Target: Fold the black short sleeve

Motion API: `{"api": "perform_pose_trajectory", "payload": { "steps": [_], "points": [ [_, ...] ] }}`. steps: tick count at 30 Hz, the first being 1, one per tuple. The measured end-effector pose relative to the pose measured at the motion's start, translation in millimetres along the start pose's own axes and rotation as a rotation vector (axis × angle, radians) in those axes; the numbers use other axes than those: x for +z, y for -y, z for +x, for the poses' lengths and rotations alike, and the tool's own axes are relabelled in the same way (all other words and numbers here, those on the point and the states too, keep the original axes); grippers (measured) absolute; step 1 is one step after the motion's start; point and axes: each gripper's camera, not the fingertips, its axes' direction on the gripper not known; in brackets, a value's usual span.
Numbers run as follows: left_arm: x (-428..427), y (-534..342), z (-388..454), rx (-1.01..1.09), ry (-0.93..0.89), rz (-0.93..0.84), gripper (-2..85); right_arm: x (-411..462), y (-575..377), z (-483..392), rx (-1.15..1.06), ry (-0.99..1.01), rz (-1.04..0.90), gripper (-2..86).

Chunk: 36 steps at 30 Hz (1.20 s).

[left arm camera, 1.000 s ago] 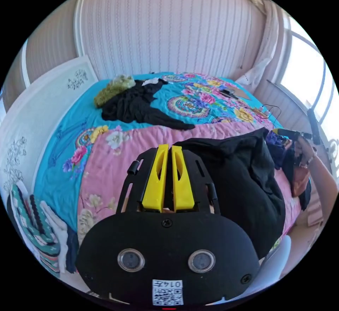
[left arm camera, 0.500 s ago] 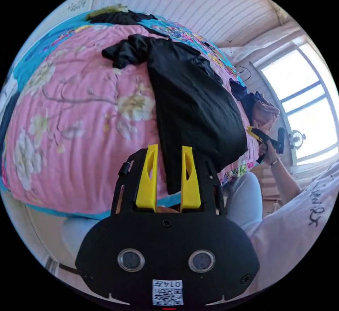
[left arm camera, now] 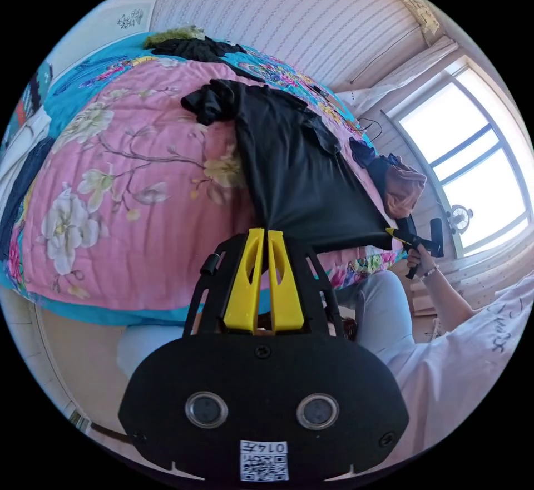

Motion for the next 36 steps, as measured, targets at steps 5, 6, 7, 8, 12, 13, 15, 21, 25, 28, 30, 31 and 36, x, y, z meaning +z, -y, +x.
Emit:
{"api": "perform_pose_trajectory", "payload": {
  "steps": [5,6,7,8,12,13,15,21,25,28,30,31,36],
  "points": [
    [19.0,-6.1,3.8,0.083,0.119,-0.147,-1.0,33.8,-24.9,-28.9,-0.066,-0.082,-0.114,0.3],
    [34.0,-5.7,3.3,0.085,0.133,-0.184,-0.9,45.6,-29.4,-30.7,-0.068,-0.101,-0.135,0.4],
    [42.1,-4.8,2.7,0.079,0.138,-0.203,-0.9,51.4,-31.1,-30.5,-0.064,-0.106,-0.142,0.5],
    [57.0,-1.3,1.9,0.052,0.147,-0.229,-0.9,61.0,-34.0,-30.0,-0.060,-0.106,-0.140,0.6],
    [73.4,15.2,16.6,0.069,0.186,-0.263,-0.3,74.5,-43.3,-23.8,-0.041,-0.148,-0.179,1.8],
    [71.7,16.9,19.3,0.084,0.210,-0.267,-0.1,73.0,-45.3,-22.4,-0.048,-0.163,-0.188,2.2],
    [60.9,25.5,28.9,0.156,0.340,-0.280,0.0,60.5,-49.6,-16.1,-0.058,-0.223,-0.197,3.9],
    [51.1,120.0,66.1,0.275,0.242,-0.026,-0.7,60.8,1.8,-50.5,-0.277,-0.307,-0.046,6.9],
    [124.0,223.5,114.6,0.352,0.098,0.046,-0.5,107.7,58.2,-82.6,-0.431,-0.268,0.027,6.8],
    [207.8,299.8,153.6,0.347,0.023,-0.012,1.9,143.8,93.6,-92.6,-0.441,-0.267,0.063,6.7],
    [273.4,343.5,180.6,0.378,0.071,-0.114,6.0,162.4,110.0,-89.2,-0.415,-0.257,0.081,8.5],
    [287.0,351.0,186.1,0.380,0.086,-0.126,6.6,166.2,113.0,-87.7,-0.408,-0.259,0.080,9.1],
    [381.3,382.1,220.3,0.404,0.189,-0.276,5.0,200.9,126.1,-46.8,-0.279,-0.336,0.037,7.2]
  ]
}}
